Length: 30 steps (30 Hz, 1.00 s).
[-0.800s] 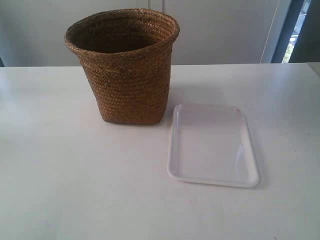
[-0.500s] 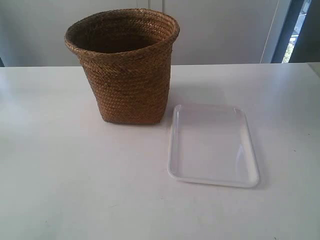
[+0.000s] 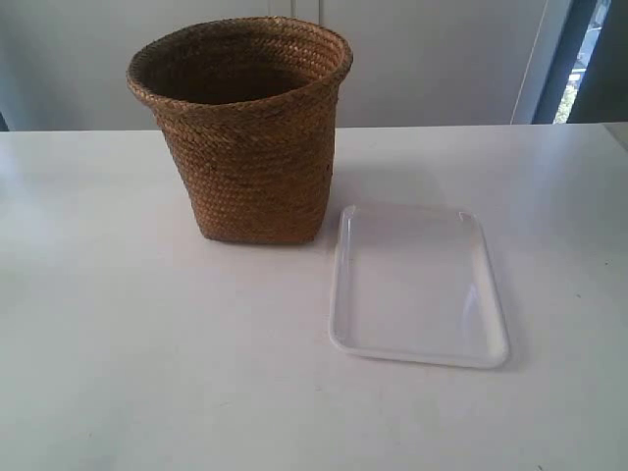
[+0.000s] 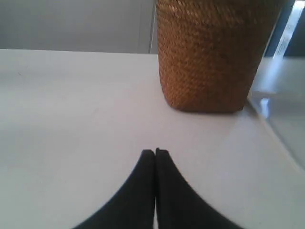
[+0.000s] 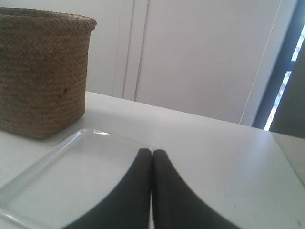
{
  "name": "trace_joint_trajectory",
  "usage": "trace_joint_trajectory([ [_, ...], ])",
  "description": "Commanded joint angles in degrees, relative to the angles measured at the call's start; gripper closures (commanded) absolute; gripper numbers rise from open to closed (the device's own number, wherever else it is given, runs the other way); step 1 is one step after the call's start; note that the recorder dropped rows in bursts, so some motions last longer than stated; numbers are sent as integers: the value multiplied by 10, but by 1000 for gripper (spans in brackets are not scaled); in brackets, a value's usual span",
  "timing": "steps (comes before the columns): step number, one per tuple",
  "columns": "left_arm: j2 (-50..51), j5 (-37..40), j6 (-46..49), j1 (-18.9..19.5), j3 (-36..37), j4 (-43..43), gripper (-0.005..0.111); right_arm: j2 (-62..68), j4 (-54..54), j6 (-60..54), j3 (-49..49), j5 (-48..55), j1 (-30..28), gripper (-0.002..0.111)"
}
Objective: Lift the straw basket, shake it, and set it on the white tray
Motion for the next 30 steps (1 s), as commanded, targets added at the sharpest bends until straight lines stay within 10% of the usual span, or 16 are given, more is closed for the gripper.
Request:
trace_joint_trajectory([
  [1,-3,-72,-190,0,2,-88,107,-2,-10,-24,3,-97,1,108],
  [10,-3,-286,-147,0,2,-88,107,-2,-10,-13,3,-271,1,108],
  [13,-3,-354,-184,0,2,-89,107,-2,58,399,3,-378,1,108],
  [17,-3,-271,-253,0,2,-234,107,-2,146,565,3,-288,1,108],
  [20,-3,-287,-77,0,2,-341,107,-2,148,658,0,-284,1,108],
  [24,-3,-290,37,0,2,-366,107,-1,144,616,-3,-188,1,108],
  [30,-3,-274,-41,0,-2,-383,107,-1,145,607,-6,-189,1,108],
])
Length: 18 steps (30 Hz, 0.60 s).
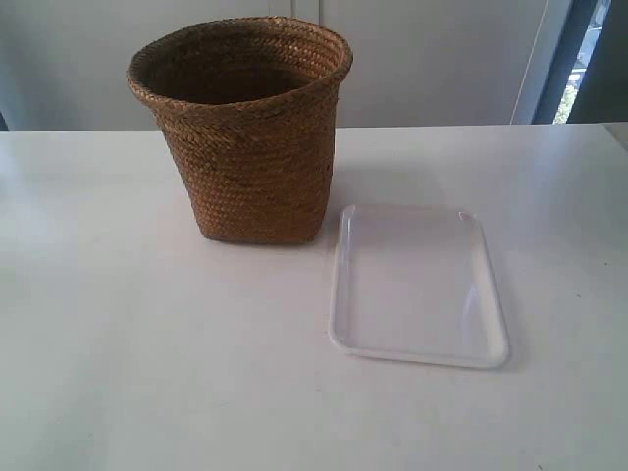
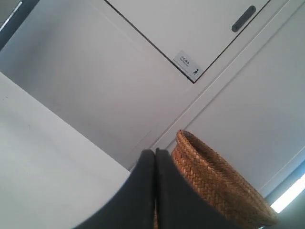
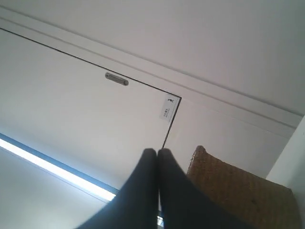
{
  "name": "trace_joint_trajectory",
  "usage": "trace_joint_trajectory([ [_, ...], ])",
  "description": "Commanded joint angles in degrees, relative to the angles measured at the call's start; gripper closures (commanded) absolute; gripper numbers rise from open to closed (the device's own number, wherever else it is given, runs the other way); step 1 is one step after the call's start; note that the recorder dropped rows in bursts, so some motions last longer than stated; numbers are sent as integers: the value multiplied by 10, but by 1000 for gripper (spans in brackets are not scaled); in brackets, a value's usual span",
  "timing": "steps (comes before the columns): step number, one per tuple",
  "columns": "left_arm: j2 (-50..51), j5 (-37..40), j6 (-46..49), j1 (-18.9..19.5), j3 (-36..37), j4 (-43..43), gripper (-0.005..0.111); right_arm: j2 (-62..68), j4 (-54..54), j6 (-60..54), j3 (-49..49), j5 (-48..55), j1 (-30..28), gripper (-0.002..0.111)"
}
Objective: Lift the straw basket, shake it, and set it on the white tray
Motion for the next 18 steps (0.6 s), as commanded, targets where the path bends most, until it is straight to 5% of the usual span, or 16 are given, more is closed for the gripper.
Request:
trace_joint_trajectory([
  [1,-2,30,-66,0,-9,-33,107,1,-2,-28,-11,3,1,108],
  [8,108,100,51,0,-138,-38,107,117,2,-356,-173,53,1,108],
  [18,473,172,142,0,-402,-26,107,492,1,-420,-453,160,1,108],
])
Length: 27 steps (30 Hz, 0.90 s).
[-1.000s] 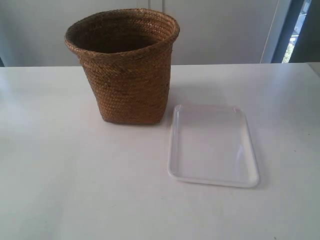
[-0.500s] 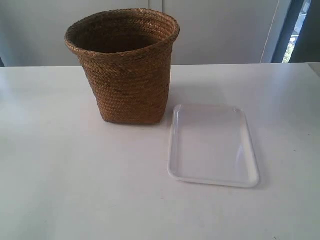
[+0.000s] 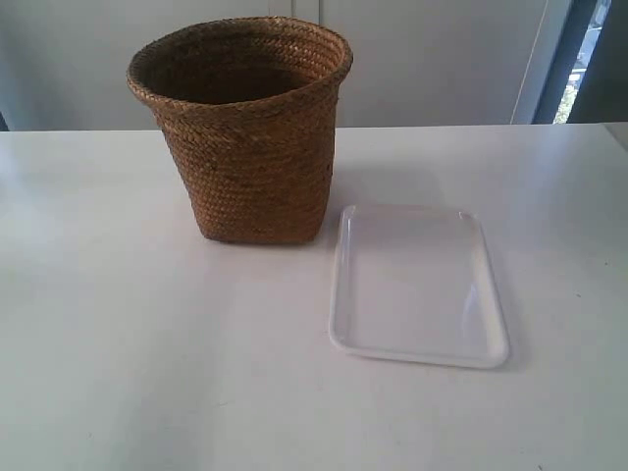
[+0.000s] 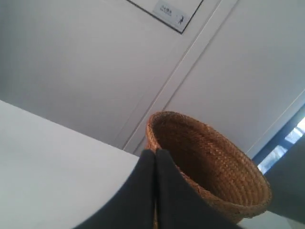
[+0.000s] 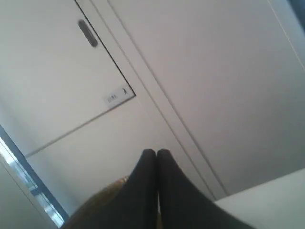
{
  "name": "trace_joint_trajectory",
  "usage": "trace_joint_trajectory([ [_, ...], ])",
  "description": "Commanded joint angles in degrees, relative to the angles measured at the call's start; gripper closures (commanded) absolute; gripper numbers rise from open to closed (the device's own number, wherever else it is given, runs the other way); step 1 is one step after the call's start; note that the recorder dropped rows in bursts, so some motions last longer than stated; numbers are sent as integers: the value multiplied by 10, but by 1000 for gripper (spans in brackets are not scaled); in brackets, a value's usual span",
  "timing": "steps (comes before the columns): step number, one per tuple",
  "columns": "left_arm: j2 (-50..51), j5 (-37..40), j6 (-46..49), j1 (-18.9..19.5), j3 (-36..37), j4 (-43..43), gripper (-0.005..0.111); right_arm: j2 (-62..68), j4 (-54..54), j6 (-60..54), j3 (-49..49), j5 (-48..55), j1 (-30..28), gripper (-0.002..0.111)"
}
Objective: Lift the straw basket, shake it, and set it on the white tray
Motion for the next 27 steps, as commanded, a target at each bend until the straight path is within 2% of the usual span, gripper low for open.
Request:
trace_joint_trajectory([
  [1,156,80,14,0,-123,6,107,152,-3,-25,-125,106,1,108],
  [7,283,117,14,2,-250,41,107,273,-4,-117,-259,236,1,108],
  [12,365,219,13,49,-355,41,107,354,-9,-135,-345,321,1,108],
  [14,390,209,13,72,-381,41,107,374,-14,-135,-372,311,1,108],
  [17,398,142,13,96,-391,41,107,375,-13,-130,-380,250,1,108],
  [20,397,155,13,103,-391,41,107,383,-13,-130,-380,222,1,108],
  [23,402,129,13,103,-394,42,107,412,-13,-130,-397,196,1,108],
  [27,455,223,34,103,-445,86,107,461,-13,-130,-452,211,-15,103],
])
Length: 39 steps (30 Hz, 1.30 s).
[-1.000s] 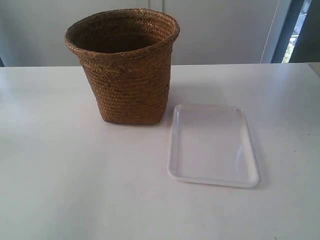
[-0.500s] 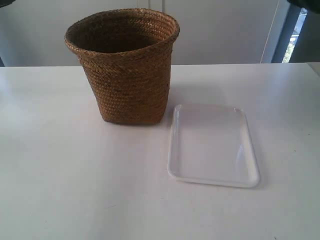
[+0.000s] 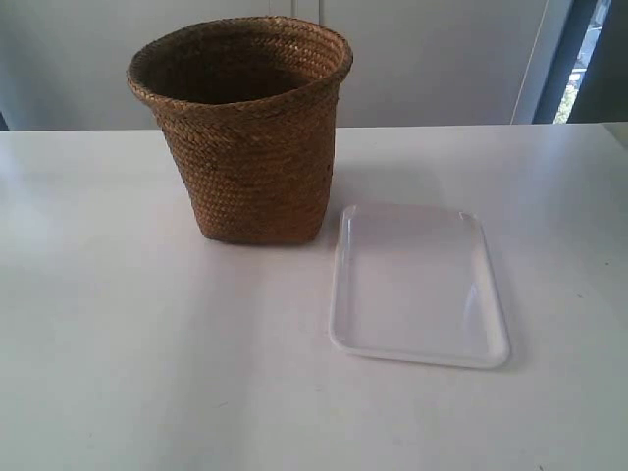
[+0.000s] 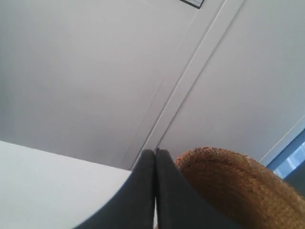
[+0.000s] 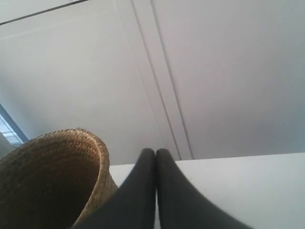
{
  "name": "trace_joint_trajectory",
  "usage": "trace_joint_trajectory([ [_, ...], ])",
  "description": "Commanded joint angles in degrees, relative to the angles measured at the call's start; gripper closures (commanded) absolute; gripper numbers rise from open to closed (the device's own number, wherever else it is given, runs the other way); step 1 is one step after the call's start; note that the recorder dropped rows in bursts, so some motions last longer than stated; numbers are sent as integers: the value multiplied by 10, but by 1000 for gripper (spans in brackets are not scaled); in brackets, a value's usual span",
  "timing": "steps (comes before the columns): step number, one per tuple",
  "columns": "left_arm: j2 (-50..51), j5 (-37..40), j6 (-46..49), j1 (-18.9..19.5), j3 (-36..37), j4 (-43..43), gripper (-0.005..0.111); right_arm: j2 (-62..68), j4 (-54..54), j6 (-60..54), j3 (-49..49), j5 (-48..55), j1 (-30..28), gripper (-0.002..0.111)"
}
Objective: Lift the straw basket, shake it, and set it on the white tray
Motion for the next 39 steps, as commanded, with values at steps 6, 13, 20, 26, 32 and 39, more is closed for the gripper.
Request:
trace_joint_trajectory([
  [6,177,233,12,3,-194,36,107,161,14,-4,-182,155,-26,78],
  [13,229,258,1,0,-236,92,107,223,4,-1,-234,223,-38,57],
  [20,251,288,1,2,-236,91,65,271,162,-58,-262,252,-35,42],
  [26,253,288,1,2,-236,57,56,272,192,-61,-292,278,-33,37],
  [32,272,315,1,1,-242,53,56,286,206,-62,-313,285,-13,36],
  [39,272,305,1,1,-242,46,56,337,207,-62,-349,281,17,36],
])
